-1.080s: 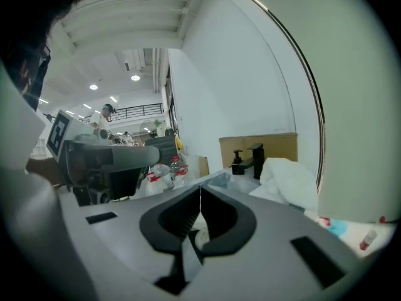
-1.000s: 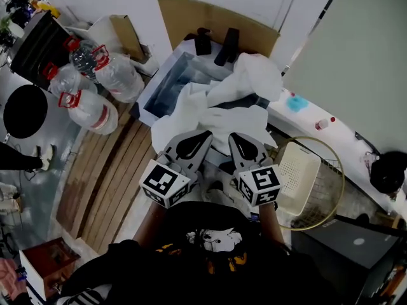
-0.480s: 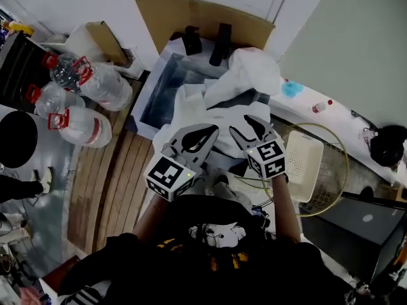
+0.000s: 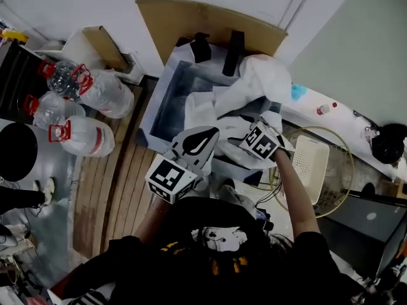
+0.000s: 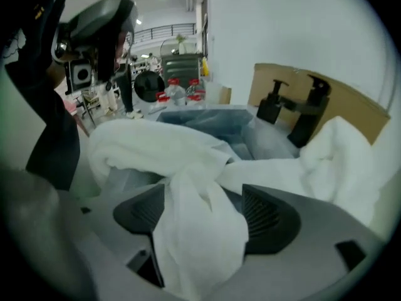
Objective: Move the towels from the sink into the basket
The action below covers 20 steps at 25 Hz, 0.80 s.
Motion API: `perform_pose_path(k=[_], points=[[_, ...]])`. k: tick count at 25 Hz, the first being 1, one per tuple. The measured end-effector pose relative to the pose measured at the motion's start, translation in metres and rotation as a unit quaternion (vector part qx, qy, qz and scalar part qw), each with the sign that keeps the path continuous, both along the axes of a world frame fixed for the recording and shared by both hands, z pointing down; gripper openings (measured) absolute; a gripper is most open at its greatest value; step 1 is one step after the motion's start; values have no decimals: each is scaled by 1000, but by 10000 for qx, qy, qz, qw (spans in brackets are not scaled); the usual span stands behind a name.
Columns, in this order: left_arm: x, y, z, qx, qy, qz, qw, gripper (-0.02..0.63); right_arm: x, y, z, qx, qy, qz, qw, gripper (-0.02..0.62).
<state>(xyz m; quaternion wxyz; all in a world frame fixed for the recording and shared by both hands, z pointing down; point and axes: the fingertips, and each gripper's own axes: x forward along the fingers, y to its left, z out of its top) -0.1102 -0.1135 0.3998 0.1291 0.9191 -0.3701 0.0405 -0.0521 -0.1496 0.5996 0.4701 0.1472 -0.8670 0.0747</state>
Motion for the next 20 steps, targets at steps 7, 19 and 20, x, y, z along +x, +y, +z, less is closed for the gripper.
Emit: perform_pose_path(k=[7,19,20], points=[[-19,-6,5,-43,64,-41,10000,8,13,1,65,-380,1706,-824,9811,379],[-44,-12,3,-25,165,-101,9998,8,36,-12,92,-77,2952,-814,9519,89],[-45,-13,2,-26,176,-87,9998,8,35,-13,87,22,2870,-715,9553,81]])
